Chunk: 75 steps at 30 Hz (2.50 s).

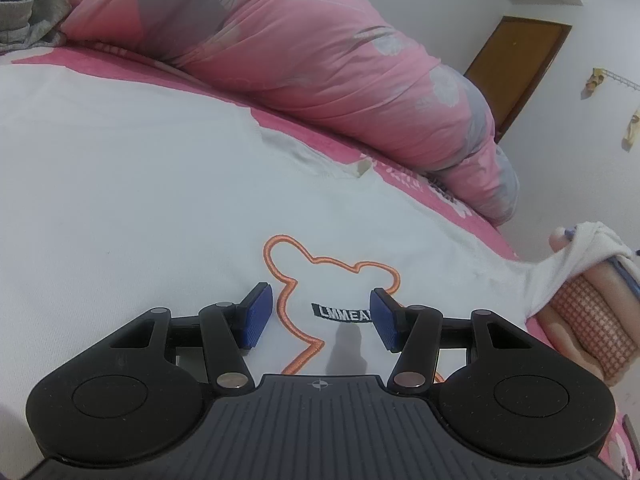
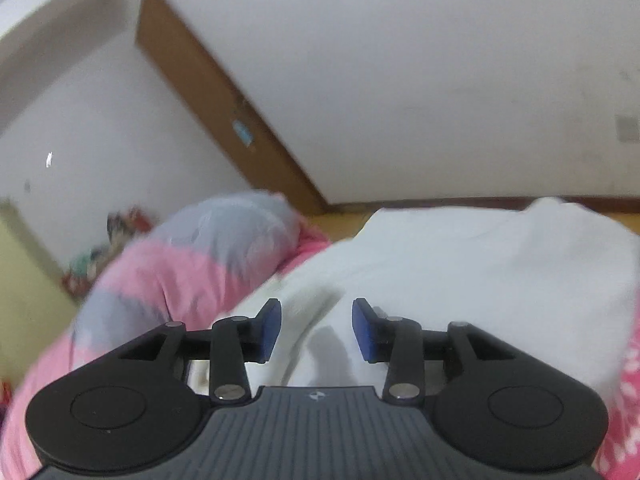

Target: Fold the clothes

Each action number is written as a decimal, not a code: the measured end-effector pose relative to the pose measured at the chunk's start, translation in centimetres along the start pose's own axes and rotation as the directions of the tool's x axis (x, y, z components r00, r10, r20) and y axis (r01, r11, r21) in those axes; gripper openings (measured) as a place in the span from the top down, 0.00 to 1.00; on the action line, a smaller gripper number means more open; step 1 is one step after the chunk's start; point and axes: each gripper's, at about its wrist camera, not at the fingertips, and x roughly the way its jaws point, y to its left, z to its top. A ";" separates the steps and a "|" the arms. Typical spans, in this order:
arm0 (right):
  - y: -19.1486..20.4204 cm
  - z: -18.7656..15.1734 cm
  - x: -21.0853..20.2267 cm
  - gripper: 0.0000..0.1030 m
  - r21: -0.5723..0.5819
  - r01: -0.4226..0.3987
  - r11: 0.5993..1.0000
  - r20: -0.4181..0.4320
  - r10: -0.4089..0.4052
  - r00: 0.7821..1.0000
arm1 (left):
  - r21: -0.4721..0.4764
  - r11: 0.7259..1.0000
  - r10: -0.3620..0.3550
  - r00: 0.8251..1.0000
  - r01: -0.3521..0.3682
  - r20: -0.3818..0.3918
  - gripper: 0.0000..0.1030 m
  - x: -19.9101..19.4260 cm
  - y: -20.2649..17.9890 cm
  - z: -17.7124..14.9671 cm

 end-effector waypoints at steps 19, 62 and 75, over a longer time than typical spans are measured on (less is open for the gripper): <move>14.1 -3.6 10.6 0.40 -0.421 0.223 0.879 -0.187 -0.325 0.927 | -0.032 0.999 -0.021 1.000 0.021 0.005 0.47 0.1 0.6 0.0; 12.4 -27.8 6.0 0.60 0.153 -0.642 0.751 -0.614 0.581 0.534 | -0.103 0.992 -0.075 0.997 0.078 0.031 0.47 -0.3 1.8 0.0; 8.9 -32.6 6.4 0.60 -0.043 -0.744 0.667 -0.639 0.554 0.533 | -0.319 0.940 0.141 0.989 -0.119 0.045 0.37 -1.8 4.1 5.9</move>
